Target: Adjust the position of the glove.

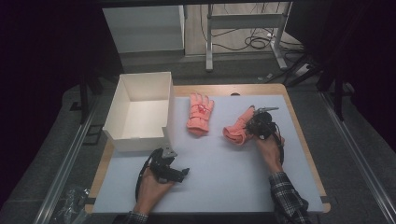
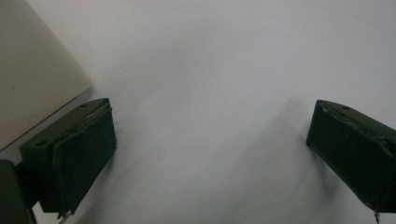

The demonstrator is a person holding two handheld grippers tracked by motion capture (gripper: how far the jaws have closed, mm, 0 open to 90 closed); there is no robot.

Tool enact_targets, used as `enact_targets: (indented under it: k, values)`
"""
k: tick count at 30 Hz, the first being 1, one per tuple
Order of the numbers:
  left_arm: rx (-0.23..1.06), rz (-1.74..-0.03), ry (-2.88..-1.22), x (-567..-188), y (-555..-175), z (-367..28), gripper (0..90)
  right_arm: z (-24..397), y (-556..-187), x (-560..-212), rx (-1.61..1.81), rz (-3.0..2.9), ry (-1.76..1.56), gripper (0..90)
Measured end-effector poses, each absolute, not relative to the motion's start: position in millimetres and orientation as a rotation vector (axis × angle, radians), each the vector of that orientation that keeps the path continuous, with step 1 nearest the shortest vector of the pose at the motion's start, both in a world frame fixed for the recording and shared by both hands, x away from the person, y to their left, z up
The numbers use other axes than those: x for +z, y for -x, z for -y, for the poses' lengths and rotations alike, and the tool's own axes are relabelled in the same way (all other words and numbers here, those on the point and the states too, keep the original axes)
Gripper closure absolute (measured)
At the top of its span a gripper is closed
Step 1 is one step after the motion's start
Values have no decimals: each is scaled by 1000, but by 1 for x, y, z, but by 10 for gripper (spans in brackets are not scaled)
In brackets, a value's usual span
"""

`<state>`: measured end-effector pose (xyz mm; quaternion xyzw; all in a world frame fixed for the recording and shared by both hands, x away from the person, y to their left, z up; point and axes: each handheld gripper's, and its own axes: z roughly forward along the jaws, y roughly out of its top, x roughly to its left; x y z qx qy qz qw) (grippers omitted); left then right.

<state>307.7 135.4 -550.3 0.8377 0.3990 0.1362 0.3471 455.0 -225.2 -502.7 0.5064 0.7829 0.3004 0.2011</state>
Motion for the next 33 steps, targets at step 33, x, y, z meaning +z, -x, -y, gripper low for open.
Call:
enact_targets:
  k: [33]
  values:
    - [353, -1034, -2175, -550, -308, -136, 16, 210, -385, -462, 1158, -2569, -964, 866]
